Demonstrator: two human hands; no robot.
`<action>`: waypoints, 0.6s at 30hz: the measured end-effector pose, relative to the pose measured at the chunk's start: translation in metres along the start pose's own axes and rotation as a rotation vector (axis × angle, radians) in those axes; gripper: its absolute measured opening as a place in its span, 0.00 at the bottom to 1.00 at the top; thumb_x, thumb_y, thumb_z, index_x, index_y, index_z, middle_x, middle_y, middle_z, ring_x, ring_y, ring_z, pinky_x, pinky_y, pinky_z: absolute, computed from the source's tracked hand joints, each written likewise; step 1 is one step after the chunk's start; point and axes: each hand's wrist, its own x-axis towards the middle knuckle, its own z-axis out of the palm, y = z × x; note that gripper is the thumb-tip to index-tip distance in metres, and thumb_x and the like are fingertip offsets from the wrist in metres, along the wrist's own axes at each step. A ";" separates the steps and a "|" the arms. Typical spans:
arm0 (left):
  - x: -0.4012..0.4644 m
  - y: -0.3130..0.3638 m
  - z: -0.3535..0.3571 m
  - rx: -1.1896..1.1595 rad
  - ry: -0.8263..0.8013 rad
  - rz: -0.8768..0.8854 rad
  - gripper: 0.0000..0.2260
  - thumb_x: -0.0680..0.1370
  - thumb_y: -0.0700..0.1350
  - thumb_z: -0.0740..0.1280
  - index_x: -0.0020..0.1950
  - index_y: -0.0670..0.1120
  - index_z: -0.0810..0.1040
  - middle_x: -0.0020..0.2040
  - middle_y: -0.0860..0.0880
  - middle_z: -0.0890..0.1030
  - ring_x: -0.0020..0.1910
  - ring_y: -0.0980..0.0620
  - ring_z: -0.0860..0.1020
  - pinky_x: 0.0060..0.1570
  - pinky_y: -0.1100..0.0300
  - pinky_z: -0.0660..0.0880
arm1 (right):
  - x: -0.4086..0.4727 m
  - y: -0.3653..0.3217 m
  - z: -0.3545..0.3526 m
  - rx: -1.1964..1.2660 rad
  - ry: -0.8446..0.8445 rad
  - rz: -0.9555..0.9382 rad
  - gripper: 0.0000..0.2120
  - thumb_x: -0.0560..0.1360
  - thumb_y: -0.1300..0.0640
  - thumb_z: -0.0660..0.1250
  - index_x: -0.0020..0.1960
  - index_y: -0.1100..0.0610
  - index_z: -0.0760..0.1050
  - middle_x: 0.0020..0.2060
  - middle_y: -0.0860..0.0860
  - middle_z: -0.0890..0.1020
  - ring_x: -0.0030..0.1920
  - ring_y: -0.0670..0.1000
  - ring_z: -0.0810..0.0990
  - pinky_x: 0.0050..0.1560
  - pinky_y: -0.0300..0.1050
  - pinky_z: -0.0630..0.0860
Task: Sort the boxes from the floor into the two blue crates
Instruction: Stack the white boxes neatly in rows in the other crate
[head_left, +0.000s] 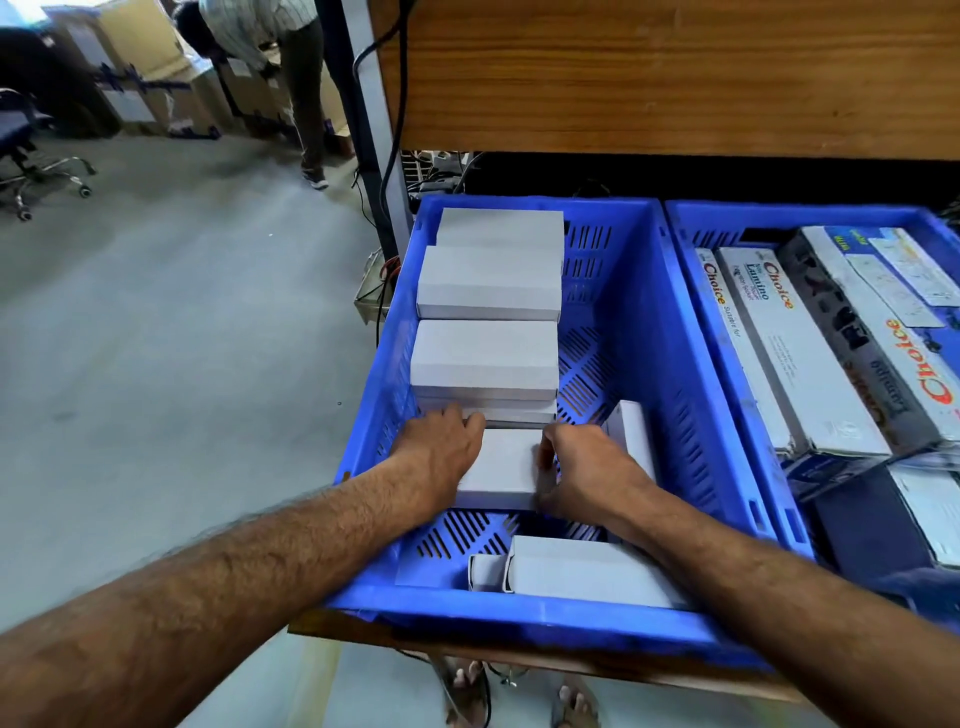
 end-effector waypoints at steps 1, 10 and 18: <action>0.000 0.000 0.002 0.007 -0.025 0.001 0.35 0.73 0.40 0.77 0.73 0.41 0.60 0.67 0.42 0.70 0.64 0.42 0.76 0.49 0.48 0.78 | 0.001 0.000 0.001 -0.015 0.011 -0.010 0.09 0.69 0.55 0.71 0.48 0.52 0.75 0.48 0.52 0.81 0.50 0.56 0.81 0.42 0.45 0.75; 0.000 -0.001 0.004 0.069 -0.045 -0.008 0.29 0.77 0.36 0.71 0.74 0.42 0.60 0.65 0.42 0.76 0.61 0.41 0.79 0.42 0.50 0.72 | 0.001 -0.002 0.000 -0.032 0.001 -0.052 0.05 0.73 0.55 0.68 0.49 0.52 0.76 0.50 0.53 0.83 0.51 0.56 0.81 0.48 0.48 0.78; -0.002 -0.001 0.002 0.032 -0.016 0.010 0.26 0.78 0.37 0.69 0.73 0.40 0.62 0.70 0.40 0.66 0.66 0.42 0.73 0.53 0.50 0.75 | -0.007 -0.004 -0.006 -0.077 -0.083 -0.042 0.31 0.68 0.51 0.78 0.64 0.55 0.65 0.54 0.55 0.81 0.56 0.60 0.81 0.52 0.51 0.79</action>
